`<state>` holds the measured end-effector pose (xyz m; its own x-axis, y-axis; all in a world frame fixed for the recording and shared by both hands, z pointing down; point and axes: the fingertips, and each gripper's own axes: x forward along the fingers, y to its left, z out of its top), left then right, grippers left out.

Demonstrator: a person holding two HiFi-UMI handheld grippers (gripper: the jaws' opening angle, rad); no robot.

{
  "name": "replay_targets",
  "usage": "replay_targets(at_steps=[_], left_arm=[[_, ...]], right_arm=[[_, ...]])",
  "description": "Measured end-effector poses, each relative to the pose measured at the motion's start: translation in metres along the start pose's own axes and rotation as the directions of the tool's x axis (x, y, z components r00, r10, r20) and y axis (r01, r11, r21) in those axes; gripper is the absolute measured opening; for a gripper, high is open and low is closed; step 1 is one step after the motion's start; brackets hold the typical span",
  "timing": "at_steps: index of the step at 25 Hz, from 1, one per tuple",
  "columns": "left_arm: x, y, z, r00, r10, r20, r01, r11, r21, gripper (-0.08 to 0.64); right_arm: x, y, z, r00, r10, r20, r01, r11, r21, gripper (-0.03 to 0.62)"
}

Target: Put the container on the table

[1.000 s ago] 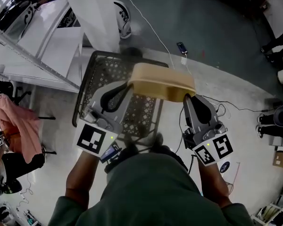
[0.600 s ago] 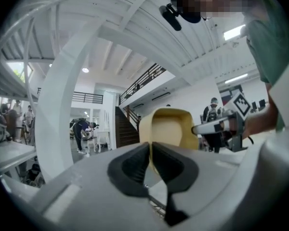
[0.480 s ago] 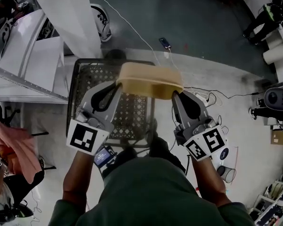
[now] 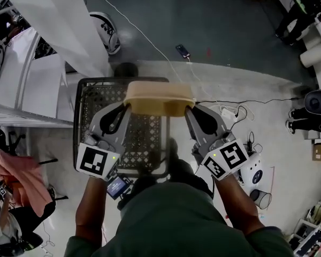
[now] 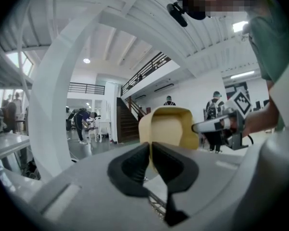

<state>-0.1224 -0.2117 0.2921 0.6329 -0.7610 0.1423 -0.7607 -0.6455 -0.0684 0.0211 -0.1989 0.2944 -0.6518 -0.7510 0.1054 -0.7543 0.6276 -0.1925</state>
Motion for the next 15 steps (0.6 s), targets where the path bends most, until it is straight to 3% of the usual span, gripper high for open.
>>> replay_targets(at_steps=[15], left_arm=[[0.112,0.061,-0.122,0.979,0.003,-0.203,-0.025,0.994,-0.109,0.021]], right_arm=[[0.098,-0.104,-0.094,0.985,0.025,-0.169,-0.007,0.994,0.107,0.018]])
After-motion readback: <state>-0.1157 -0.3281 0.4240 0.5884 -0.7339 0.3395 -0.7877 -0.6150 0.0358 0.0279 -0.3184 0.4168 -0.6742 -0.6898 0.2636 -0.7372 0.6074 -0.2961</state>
